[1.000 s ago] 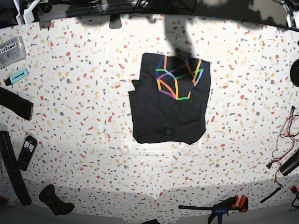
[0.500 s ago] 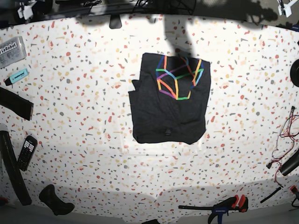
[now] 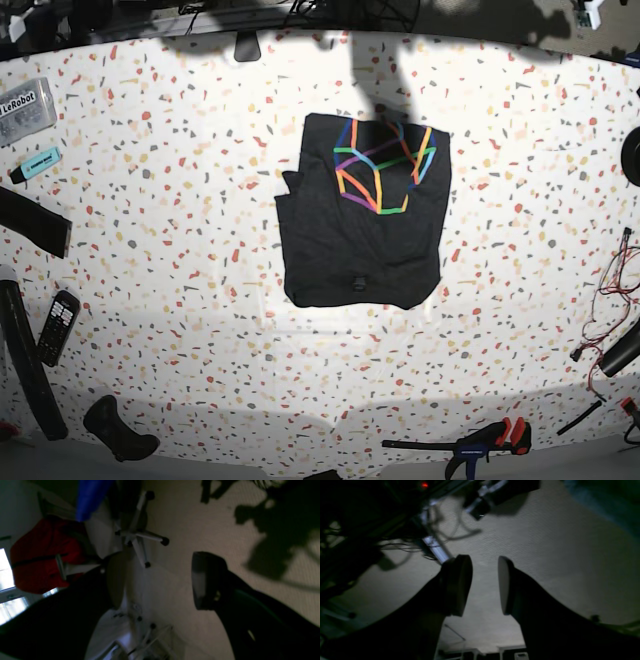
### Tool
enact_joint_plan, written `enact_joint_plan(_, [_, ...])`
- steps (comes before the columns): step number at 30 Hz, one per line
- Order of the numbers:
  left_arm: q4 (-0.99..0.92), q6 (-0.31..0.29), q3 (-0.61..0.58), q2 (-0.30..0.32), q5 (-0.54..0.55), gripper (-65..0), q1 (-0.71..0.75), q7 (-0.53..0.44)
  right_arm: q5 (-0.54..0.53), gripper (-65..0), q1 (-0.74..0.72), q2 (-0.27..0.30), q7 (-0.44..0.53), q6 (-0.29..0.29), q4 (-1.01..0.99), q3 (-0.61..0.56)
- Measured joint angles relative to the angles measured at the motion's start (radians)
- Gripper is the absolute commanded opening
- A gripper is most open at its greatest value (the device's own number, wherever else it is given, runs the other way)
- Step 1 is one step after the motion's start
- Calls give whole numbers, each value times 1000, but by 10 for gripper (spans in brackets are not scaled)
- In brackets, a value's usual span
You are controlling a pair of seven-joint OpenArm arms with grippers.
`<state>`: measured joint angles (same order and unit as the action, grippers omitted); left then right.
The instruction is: Fold the T-shirt properly
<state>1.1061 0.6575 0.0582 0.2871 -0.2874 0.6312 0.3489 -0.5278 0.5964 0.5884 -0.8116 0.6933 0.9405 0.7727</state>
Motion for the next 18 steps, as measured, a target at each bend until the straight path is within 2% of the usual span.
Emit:
enact_joint_plan(2, [11,6,1,-15,-75,-261,3,36,-1,-439,-1,10,-13,0,0,0])
enact_joint_plan(6, [39,3,-1,-38,-102,-261,3,47,0,-439,1,16,-34,0,4,-40])
enact_joint_plan(11, [39,6,1,-30,-100,-261,6,53,-55,-439,-2,13,-27,0,5,-292])
enact_joint_plan(14, [39,6,1,-32,-105,-261,6,49,-47,-439,-24,-10,2,0,8,-455])
enact_joint_plan(18, [39,5,1,-33,-100,-261,6,52,73,-439,-68,-95,52,-3,8,-618])
